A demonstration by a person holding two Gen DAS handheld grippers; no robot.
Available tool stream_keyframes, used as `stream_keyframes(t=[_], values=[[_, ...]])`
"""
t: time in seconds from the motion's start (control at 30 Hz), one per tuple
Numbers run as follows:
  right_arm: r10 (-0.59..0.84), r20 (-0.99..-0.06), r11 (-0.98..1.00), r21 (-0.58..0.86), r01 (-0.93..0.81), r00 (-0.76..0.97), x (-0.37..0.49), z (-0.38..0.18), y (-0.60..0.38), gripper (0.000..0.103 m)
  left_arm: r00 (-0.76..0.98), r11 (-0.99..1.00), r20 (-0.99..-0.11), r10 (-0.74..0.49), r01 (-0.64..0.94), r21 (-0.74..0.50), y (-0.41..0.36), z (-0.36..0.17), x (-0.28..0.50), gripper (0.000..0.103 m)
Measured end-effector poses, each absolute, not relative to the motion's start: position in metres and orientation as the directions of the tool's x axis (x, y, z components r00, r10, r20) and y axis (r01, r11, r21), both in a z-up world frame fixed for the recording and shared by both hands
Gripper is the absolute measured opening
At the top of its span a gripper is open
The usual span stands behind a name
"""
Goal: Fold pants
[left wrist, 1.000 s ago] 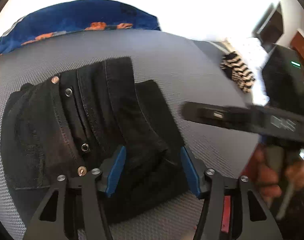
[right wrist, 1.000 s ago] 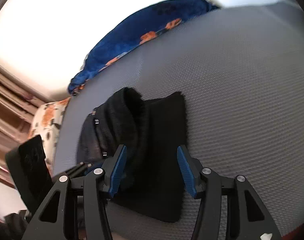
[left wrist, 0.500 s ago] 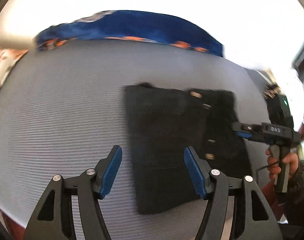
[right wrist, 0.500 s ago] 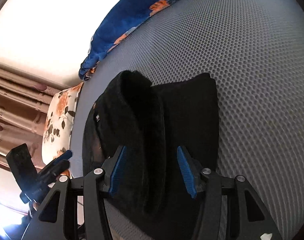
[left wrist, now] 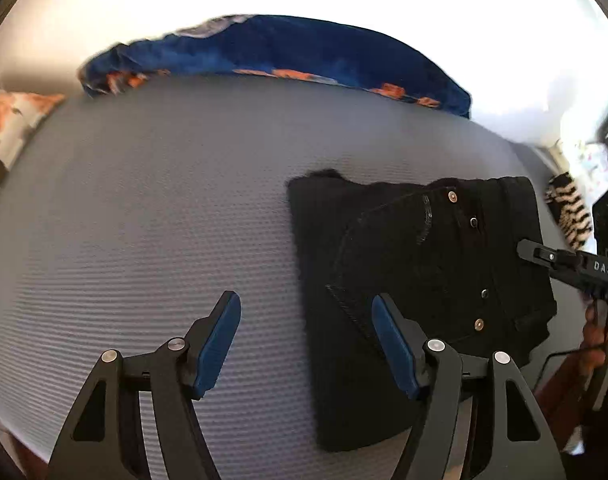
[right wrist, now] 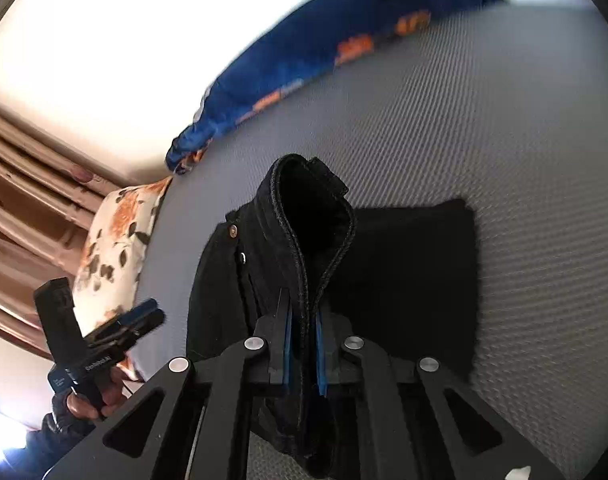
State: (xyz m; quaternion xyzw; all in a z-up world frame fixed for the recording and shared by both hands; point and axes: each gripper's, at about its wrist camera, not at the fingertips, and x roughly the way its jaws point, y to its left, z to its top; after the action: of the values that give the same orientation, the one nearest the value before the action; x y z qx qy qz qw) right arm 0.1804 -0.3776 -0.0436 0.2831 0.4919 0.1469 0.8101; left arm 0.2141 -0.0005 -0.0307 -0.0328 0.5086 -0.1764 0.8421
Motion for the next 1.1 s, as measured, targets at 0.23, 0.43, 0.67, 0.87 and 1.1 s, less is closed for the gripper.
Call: stream_keyframes(t=[0.23, 0.43, 0.67, 0.87, 1.1], values=[[0.402, -0.788, 0.82, 0.536, 0.2, 0.467, 0.158, -0.071, -0.417, 0.009, 0.402, 0.915, -0.834, -0.377, 0.302, -0.267, -0.036, -0.041, 0.209, 0.069], [0.394, -0.806, 0.821, 0.525, 0.226, 0.442, 0.163, -0.081, -0.422, 0.026, 0.333, 0.907, -0.876, -0.348, 0.354, -0.226, -0.059, -0.065, 0.205, 0.069], [0.41, -0.789, 0.807, 0.547, 0.222, 0.457, 0.133, -0.056, -0.424, 0.034, 0.355, 0.905, -0.862, -0.361, 0.355, -0.233, -0.057, -0.064, 0.2, 0.069], [0.426, -0.797, 0.812, 0.546, 0.207, 0.429, 0.11, -0.055, -0.415, 0.012, 0.361, 0.893, -0.843, -0.398, 0.365, -0.265, -0.054, -0.057, 0.193, 0.069], [0.353, -0.799, 0.846, 0.495, 0.198, 0.487, 0.08, -0.024, -0.413, 0.009, 0.328, 0.865, -0.837, -0.438, 0.408, -0.292, -0.046, -0.056, 0.176, 0.069]])
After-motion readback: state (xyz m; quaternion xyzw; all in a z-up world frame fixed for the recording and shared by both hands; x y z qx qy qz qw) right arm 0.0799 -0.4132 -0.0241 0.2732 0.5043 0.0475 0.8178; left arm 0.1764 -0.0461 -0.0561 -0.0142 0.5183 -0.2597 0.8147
